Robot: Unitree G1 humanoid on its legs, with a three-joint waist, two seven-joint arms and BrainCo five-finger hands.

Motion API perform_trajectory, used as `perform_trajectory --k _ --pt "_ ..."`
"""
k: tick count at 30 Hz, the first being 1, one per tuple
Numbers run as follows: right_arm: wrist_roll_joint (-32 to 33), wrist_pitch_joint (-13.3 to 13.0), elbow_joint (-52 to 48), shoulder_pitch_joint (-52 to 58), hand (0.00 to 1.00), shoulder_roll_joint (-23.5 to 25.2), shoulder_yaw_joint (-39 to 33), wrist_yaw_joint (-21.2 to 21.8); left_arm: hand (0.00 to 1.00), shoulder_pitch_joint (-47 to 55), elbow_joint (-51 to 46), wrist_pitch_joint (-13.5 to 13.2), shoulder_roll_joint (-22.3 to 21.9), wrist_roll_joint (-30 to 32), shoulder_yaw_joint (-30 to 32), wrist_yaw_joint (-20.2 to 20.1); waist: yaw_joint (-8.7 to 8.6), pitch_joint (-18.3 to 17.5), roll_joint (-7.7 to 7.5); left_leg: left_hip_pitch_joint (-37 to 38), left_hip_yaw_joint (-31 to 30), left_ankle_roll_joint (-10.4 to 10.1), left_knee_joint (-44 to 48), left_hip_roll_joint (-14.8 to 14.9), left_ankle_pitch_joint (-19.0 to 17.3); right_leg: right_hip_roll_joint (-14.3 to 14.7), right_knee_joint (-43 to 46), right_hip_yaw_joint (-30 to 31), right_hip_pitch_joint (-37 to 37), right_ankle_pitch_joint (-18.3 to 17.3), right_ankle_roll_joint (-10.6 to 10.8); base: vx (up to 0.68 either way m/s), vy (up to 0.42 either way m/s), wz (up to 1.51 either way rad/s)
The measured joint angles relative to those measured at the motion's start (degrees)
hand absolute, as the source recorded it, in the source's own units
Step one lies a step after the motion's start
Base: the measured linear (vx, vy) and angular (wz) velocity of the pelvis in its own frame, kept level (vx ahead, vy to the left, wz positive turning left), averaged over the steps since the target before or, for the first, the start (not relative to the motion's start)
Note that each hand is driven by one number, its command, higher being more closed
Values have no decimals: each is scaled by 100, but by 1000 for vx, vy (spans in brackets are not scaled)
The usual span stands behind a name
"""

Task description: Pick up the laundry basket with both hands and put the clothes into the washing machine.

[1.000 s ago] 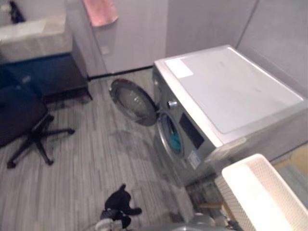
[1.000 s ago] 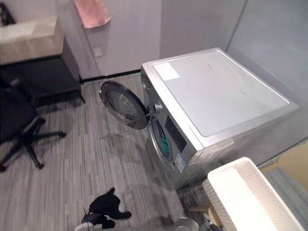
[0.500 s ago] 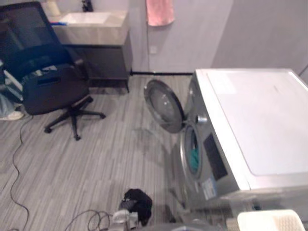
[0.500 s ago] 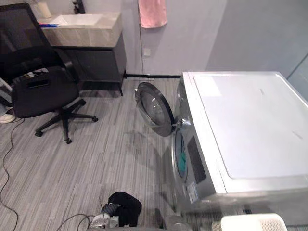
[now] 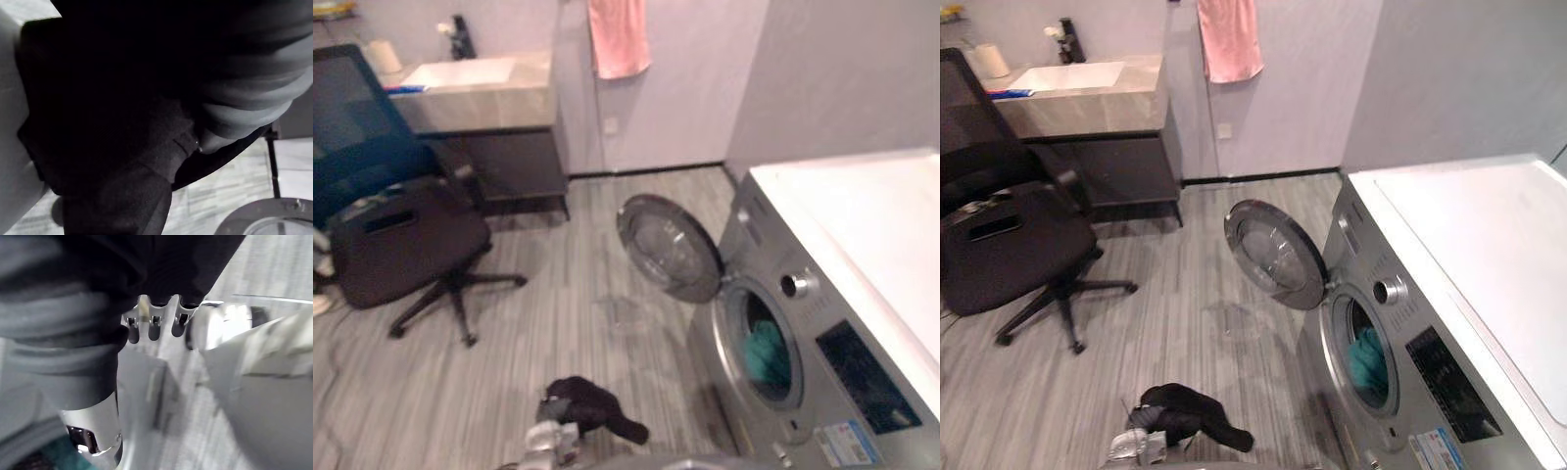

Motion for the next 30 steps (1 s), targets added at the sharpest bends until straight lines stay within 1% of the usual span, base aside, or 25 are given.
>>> perform_trajectory --k 1,2,3,4,5,6,7,8,10,12,13,14,15,16,17,19,20,21,22,23,24,25,26,27,30 --pt "-41 34 104 5 0 63 -201 48 100 19 45 1 96 2 -12 0 66 -81 -20 3 123 49 -40 -104 -7 -22 190 268 -272 567 41 349 473 -22" --pt "-63 56 117 13 0 40 -257 86 100 41 58 6 104 1 -27 1 72 -112 -10 18 218 101 -80 -149 -31 -39 303 377 -421 858 69 371 528 -35" --pt "-78 59 102 -38 0 11 -320 103 100 85 100 42 197 5 -161 0 15 -117 13 116 366 215 -182 -274 -28 -86 558 470 -669 1486 44 270 383 -29" --pt "-78 61 96 -51 0 8 -335 114 100 147 154 68 266 9 -258 0 -33 -104 34 336 508 366 -319 -356 -26 -174 756 391 -819 2047 -82 253 351 -27" --pt "-78 67 98 -54 0 17 -337 118 100 162 193 84 300 9 -319 2 -45 -90 68 457 592 427 -383 -379 -43 -199 874 289 -895 2229 -208 212 292 -37" --pt "-84 78 79 -76 0 18 -375 148 100 206 223 132 345 9 -362 16 -41 -40 138 750 780 509 -552 -364 -73 -226 1341 -172 -1108 1880 -221 139 246 -64" --pt "-94 83 81 -123 0 -20 -384 171 100 282 223 154 350 9 -378 24 -41 -3 192 1124 1024 560 -812 -361 -56 -276 1866 -907 -1394 1297 -379 104 224 -76" --pt "-102 84 76 -138 0 -23 -368 174 100 320 224 159 345 9 -393 22 -45 20 220 1375 1173 609 -1005 -365 -24 -294 2019 -1339 -1473 1059 -471 69 162 -97" --pt "-202 78 2 -153 0 -84 -123 192 100 364 222 175 290 1 -388 21 -3 61 283 2060 1825 715 -1604 -360 -26 8 1956 -2620 -1652 343 -379 14 53 -133" --pt "-255 73 -51 -264 0 -91 -22 207 100 284 226 181 264 0 -381 0 -50 98 225 2189 2187 797 -1798 -383 -114 313 1258 -3220 -1720 69 -234 22 -49 -117" --pt "-267 67 -28 -357 0 -144 -38 199 100 196 228 179 229 0 -391 -13 -97 87 289 2234 2344 757 -1988 -425 -130 381 418 -3770 -1543 -52 -225 136 -59 -103" --pt "-262 53 16 -461 0 -195 -59 181 100 47 271 181 134 0 -391 -18 -95 130 355 2248 2437 702 -2158 -393 -86 526 -95 -4015 -1401 88 -560 179 -47 -72" --pt "-257 7 36 -577 0 -242 -119 151 100 -240 328 188 12 1 -444 -35 -218 304 557 2272 2436 540 -2287 -357 92 648 -294 -4293 -1312 235 -627 163 -40 -25" --pt "-256 6 42 -582 0 -248 -246 110 100 -375 320 181 -70 1 -448 -31 -228 398 525 2312 2444 479 -2382 -338 235 653 -255 -4414 -1321 234 -628 120 -69 -3" --pt "-239 3 6 -560 0 -227 -284 48 100 -476 257 180 -200 7 -446 -28 -223 412 574 2469 2530 326 -2423 -276 370 737 -280 -4412 -1233 228 -638 132 -107 -32" --pt "-135 -21 -231 -477 0 -132 -264 52 100 -444 122 180 -356 47 -447 -51 -260 409 459 2688 2720 256 -2224 -163 320 876 -548 -4357 -935 187 -692 128 -139 -44" --pt "-23 -59 -397 -391 0 4 -135 57 100 -367 -127 182 -465 53 -514 -130 -246 348 315 2387 2765 -20 -1088 115 -80 962 -821 -4248 -724 55 -732 57 -116 -39" --pt "2 -64 -417 -376 0 34 -76 54 100 -321 -252 180 -505 49 -537 -141 -227 338 297 2179 2733 -28 -496 275 -222 1000 -872 -4226 -651 47 -747 79 -165 -61" --pt "67 -65 -526 -323 0 51 141 38 100 -278 -460 178 -526 -10 -627 -180 -144 371 329 1672 2503 25 1055 734 -282 1160 -947 -4055 -471 43 -795 47 -73 -60" --pt "96 -69 -594 -266 0 44 270 26 100 -256 -541 178 -527 -16 -626 -192 -91 388 391 1461 2275 156 1697 927 -182 1266 -960 -3951 -390 42 -809 122 -84 -125" --pt "142 -72 -721 -216 0 -70 509 -35 100 -80 -860 172 -584 -21 -625 -188 75 397 597 1045 1538 369 2862 1121 394 1550 -960 -3475 -226 26 -957 114 8 -137" --pt "142 -76 -762 -211 0 -94 549 -60 100 9 -940 150 -581 -27 -616 -183 131 413 589 925 1334 365 3147 1104 702 1599 -967 -3262 -175 3 -1013 210 73 -192" --pt "140 -123 -824 -234 0 -120 689 -66 100 161 -1010 130 -513 -43 -595 -139 222 389 673 769 1052 417 3597 997 724 1638 -992 -2866 -114 -20 -1079 240 148 -168" --pt "133 -150 -862 -283 0 -120 747 -65 100 217 -1010 127 -512 -55 -577 -143 220 387 674 599 990 531 3661 855 147 1604 -1042 -2536 -81 -12 -1066 327 184 -156" --pt "103 -135 -863 -463 0 -120 960 -57 100 358 -1031 107 -521 -57 -504 -138 247 425 584 451 973 603 2602 664 -549 1471 -1122 -1791 -22 91 -936 319 193 -140"
